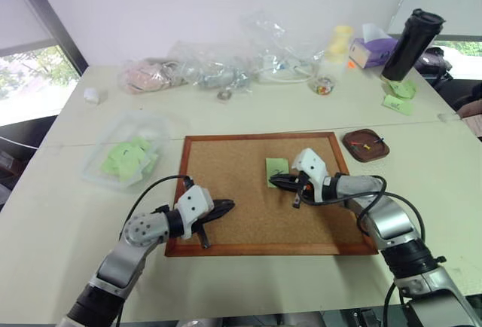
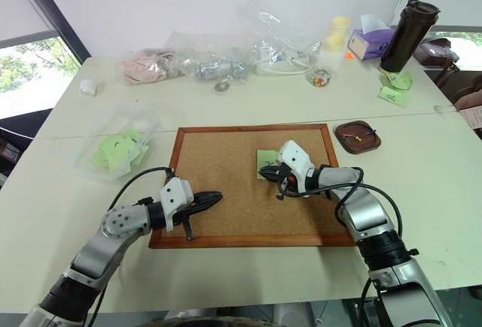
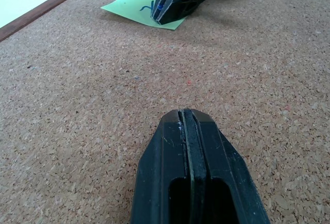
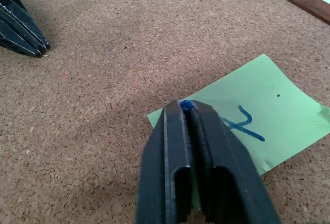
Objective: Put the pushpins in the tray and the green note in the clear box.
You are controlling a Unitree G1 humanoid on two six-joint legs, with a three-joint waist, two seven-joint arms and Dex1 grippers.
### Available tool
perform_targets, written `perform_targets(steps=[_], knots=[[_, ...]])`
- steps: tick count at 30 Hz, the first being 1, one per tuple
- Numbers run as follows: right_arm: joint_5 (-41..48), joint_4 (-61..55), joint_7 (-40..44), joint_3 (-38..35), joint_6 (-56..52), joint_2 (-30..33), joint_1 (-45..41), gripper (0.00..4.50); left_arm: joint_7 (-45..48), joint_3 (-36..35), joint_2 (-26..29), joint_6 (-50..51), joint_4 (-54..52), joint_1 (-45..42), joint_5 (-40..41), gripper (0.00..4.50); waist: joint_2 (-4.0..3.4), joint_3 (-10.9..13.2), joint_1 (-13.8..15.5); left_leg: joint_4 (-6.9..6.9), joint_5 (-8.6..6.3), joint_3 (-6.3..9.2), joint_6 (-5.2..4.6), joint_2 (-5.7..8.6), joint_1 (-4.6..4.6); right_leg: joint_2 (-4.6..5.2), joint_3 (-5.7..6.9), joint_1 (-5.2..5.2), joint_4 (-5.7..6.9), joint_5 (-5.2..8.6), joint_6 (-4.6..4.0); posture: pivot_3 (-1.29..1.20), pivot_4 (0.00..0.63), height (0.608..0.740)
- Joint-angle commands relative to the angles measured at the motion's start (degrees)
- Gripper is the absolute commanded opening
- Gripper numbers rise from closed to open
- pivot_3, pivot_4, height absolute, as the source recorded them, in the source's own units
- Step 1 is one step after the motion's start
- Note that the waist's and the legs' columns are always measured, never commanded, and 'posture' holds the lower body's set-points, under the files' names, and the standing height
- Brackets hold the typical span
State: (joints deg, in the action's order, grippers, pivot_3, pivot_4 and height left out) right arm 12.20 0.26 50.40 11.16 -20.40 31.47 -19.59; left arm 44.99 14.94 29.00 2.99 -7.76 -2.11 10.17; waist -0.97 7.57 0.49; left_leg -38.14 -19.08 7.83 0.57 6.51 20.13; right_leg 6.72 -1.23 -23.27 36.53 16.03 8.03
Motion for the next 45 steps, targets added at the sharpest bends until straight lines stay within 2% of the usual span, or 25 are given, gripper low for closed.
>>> perform_targets(steps=[1, 13, 19, 24, 25, 26, 32, 35, 37, 45], knots=[[-0.5, -2.9, -0.6, -0.4, 0.1, -0.1, 0.7, 0.06, 0.1, 1.7, 1.2, 2.3, 5.5, 2.9, -3.4, 0.0, 0.01, 0.0, 0.0, 0.0, 0.0, 0.0, 0.01, 0.0, 0.0, 0.0, 0.0, 0.0, 0.0, 0.0, 0.0, 0.0, 0.15, 0.74], [4.0, -18.2, 0.6, -5.4, -6.8, 4.6, -0.2, 0.06, 0.6, 2.5, 1.2, 3.0, 5.3, 3.0, -3.5, 0.0, 0.02, 0.0, 0.2, 0.06, 0.01, 0.05, 0.01, 0.0, 0.15, 0.02, 0.04, -0.07, -0.16, 0.0, 0.0, 0.0, 0.15, 0.74], [5.4, -23.6, 2.4, -5.1, -9.3, 7.5, -0.4, 0.06, 0.7, 1.5, 0.9, 4.3, 5.7, 2.0, -2.3, 0.0, 0.04, 0.0, 0.2, 0.07, 0.0, 0.06, 0.0, -0.03, 0.13, 0.01, 0.06, -0.02, -0.21, 0.0, 0.0, 0.0, 0.15, 0.74], [5.2, -25.2, 6.3, -4.7, -8.0, 11.1, -1.6, 0.06, 4.1, -3.9, 2.9, 15.6, -2.7, -3.3, 8.1, 0.0, 0.26, 0.1, 0.1, 0.07, 0.0, 0.07, 0.0, -0.02, 0.19, 0.01, 0.08, -0.05, -0.23, 0.0, 0.0, 0.0, 0.15, 0.74], [5.1, -25.1, 6.9, -4.5, -7.6, 11.6, -1.9, 0.0, 4.6, -4.7, 3.3, 17.8, -4.2, -4.7, 9.8, 0.66, 0.41, 0.3, 0.0, 0.06, 0.0, 0.08, 0.0, -0.02, 0.22, 0.01, 0.09, -0.08, -0.23, 0.0, 0.0, 0.0, 0.15, 0.74], [5.0, -24.9, 7.3, -4.4, -7.2, 12.0, -2.0, 0.0, 4.8, -5.5, 3.3, 20.0, -5.5, -6.2, 11.9, 0.87, 0.5, 0.4, -0.1, 0.06, 0.01, 0.08, 0.01, -0.04, 0.25, -0.03, 0.1, -0.13, -0.22, 0.0, 0.0, 0.0, 0.15, 0.74], [4.5, -24.7, 9.2, -3.4, -5.3, 13.0, -2.8, 0.0, 4.1, -11.1, -0.7, 32.5, -5.8, -16.3, 24.3, 3.72, 0.94, 0.8, 0.3, 0.05, 0.03, 0.14, 0.05, -0.04, 0.4, -0.01, 0.21, -0.22, -0.23, -0.02, -0.01, 0.0, 0.15, 0.74], [2.4, -24.7, 9.5, -1.9, -2.8, 13.4, -3.1, 0.0, -0.2, -15.8, -7.6, 41.0, -0.8, -22.6, 33.3, 3.72, 1.08, 0.9, 0.4, 0.04, 0.01, 0.16, 0.01, 0.05, 0.46, 0.04, 0.29, -0.22, -0.29, -0.03, 0.0, 0.0, 0.15, 0.74], [1.0, -24.5, 9.4, -1.2, -1.3, 13.3, -3.5, 0.0, -2.3, -17.8, -10.5, 44.8, 1.6, -24.9, 36.6, 3.72, 1.23, 1.0, 0.2, -0.01, 0.01, 0.18, 0.02, 0.06, 0.48, 0.04, 0.34, -0.22, -0.3, -0.03, 0.01, 0.0, 0.15, 0.74], [-3.0, -24.8, 9.1, 0.1, 3.4, 13.0, -4.4, 0.0, -6.8, -19.1, -17.2, 52.5, 7.2, -28.6, 41.3, 3.72, 1.27, 1.0, 0.2, -0.01, 0.02, 0.18, 0.04, 0.01, 0.48, 0.03, 0.34, -0.26, -0.28, -0.03, 0.01, 0.0, 0.15, 0.74]])
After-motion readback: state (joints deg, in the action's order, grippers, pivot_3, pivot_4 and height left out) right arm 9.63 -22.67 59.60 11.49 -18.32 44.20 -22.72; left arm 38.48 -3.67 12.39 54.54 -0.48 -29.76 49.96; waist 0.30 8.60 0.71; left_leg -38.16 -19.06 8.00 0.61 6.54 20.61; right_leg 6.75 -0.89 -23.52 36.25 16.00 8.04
